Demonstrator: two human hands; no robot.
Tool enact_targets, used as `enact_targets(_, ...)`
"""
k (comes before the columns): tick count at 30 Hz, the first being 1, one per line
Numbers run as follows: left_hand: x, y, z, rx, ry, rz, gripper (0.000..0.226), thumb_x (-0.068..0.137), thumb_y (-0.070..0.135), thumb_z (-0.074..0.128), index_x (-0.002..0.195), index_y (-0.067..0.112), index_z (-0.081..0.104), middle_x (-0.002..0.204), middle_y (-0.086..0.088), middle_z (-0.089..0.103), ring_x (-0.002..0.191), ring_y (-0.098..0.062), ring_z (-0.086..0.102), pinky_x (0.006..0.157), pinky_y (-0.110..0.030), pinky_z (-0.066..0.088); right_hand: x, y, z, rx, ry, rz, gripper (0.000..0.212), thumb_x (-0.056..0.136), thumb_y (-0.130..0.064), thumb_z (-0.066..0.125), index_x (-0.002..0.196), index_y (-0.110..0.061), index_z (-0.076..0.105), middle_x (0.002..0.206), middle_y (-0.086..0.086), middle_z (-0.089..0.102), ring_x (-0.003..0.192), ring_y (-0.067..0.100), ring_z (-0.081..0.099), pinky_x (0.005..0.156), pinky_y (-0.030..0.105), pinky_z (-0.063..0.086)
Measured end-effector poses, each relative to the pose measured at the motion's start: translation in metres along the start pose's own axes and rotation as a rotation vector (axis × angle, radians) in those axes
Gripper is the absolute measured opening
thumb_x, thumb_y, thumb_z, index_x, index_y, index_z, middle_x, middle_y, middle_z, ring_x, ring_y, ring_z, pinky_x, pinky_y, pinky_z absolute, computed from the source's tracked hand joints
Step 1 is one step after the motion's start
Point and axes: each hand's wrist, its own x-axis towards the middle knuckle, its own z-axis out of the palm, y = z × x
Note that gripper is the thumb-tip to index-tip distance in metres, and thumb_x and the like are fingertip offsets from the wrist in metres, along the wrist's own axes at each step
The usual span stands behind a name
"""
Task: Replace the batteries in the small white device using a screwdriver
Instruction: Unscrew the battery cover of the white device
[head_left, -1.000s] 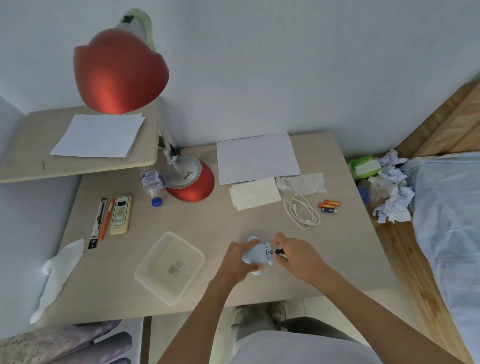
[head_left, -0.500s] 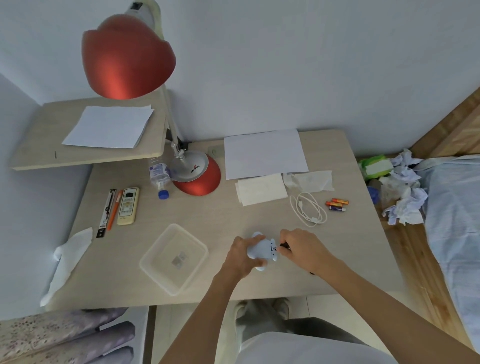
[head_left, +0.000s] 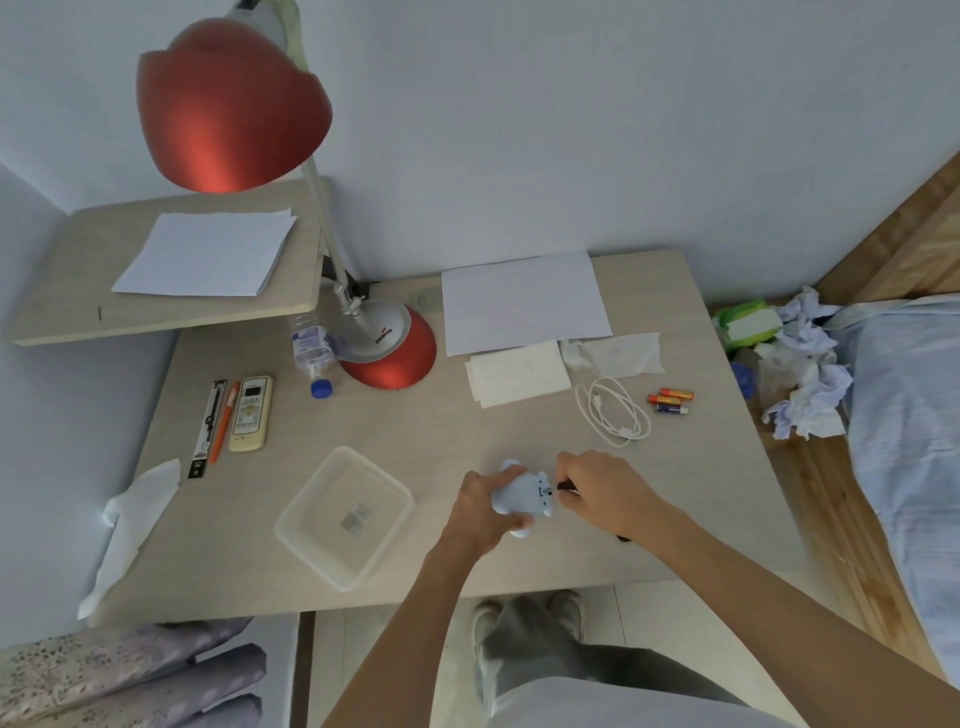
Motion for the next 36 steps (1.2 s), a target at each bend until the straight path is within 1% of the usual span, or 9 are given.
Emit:
enact_targets(8,0.006,-0.006,0.001,-0.028,0.002,0.009,0.076,0.076,0.033,0.092,0.143,0.045,0.059,0.123,-0.006,0.050,0.118,-0.028,0.053,0.091,-0.031,0.048,-0.003,-0.002,0.000,0.006,-0.013,-0.066,0.021,0.099,-0.021,0.057,0.117,-0.016,0.048,0.088,0.002,0.059,0.074,0.027,0.060,0.063,0.039,0.046)
enact_targets(11,0.008,-0.007,0.002,-0.038,0.001,0.011,0.076,0.072,0.033,0.093,0.139,0.046,0.061,0.123,-0.006,0.051,0.118,-0.029,0.054,0.093,-0.034,0.053,-0.004,0.000,0.000,0.007,-0.009,-0.058,0.013,0.102,-0.023,0.054,0.112,-0.015,0.051,0.094,0.006,0.064,0.080,0.028,0.063,0.072,0.045,0.053)
enact_targets(17,0.006,-0.005,0.003,-0.022,0.006,0.016,0.076,0.072,0.032,0.094,0.139,0.044,0.061,0.123,-0.006,0.051,0.116,-0.029,0.055,0.093,-0.035,0.056,-0.004,0.005,0.001,0.061,0.015,-0.021,0.018,0.102,-0.033,0.057,0.096,-0.016,0.059,0.085,0.002,0.065,0.074,0.023,0.063,0.071,0.044,0.055)
enact_targets(19,0.006,-0.005,0.004,-0.017,0.013,0.024,0.075,0.069,0.036,0.094,0.135,0.047,0.062,0.122,-0.006,0.054,0.114,-0.029,0.056,0.093,-0.038,0.058,-0.006,0.003,0.001,0.063,0.020,-0.032,0.015,0.101,-0.030,0.058,0.106,-0.016,0.058,0.091,0.002,0.067,0.078,0.024,0.065,0.072,0.044,0.056)
enact_targets(22,0.009,-0.009,0.006,-0.012,0.021,0.036,0.075,0.061,0.048,0.089,0.130,0.053,0.060,0.118,-0.004,0.057,0.111,-0.029,0.058,0.091,-0.041,0.060,-0.010,0.001,0.003,0.059,0.032,-0.056,0.022,0.098,-0.022,0.059,0.119,-0.017,0.051,0.095,0.004,0.065,0.079,0.027,0.065,0.069,0.043,0.055)
enact_targets(25,0.011,-0.011,0.007,-0.002,0.029,0.038,0.077,0.058,0.054,0.086,0.129,0.055,0.059,0.116,-0.003,0.057,0.110,-0.030,0.060,0.090,-0.041,0.061,-0.009,0.004,0.006,0.044,0.036,-0.050,0.012,0.100,-0.019,0.056,0.111,-0.018,0.055,0.093,0.004,0.066,0.078,0.027,0.064,0.070,0.045,0.055)
enact_targets(28,0.007,-0.004,0.003,0.002,0.023,0.039,0.074,0.068,0.040,0.092,0.135,0.048,0.061,0.118,-0.005,0.051,0.112,-0.029,0.056,0.094,-0.040,0.058,-0.009,0.005,0.005,0.048,0.037,-0.029,0.005,0.099,-0.023,0.057,0.100,-0.017,0.058,0.089,0.003,0.066,0.076,0.025,0.064,0.070,0.044,0.055)
enact_targets(32,0.004,-0.005,0.004,0.007,0.038,0.034,0.074,0.075,0.033,0.092,0.141,0.042,0.060,0.120,-0.005,0.046,0.116,-0.028,0.052,0.100,-0.042,0.055,-0.008,0.005,0.005,0.061,0.041,0.004,0.020,0.101,-0.034,0.059,0.093,-0.015,0.061,0.087,0.002,0.066,0.075,0.024,0.064,0.070,0.040,0.054)
enact_targets(36,0.003,-0.005,0.006,0.002,0.047,0.029,0.075,0.076,0.032,0.092,0.143,0.041,0.059,0.122,-0.004,0.046,0.116,-0.025,0.049,0.103,-0.040,0.053,-0.011,0.004,0.007,0.066,0.076,-0.020,0.021,0.099,-0.029,0.060,0.117,-0.019,0.058,0.098,0.002,0.070,0.084,0.026,0.068,0.073,0.044,0.057)
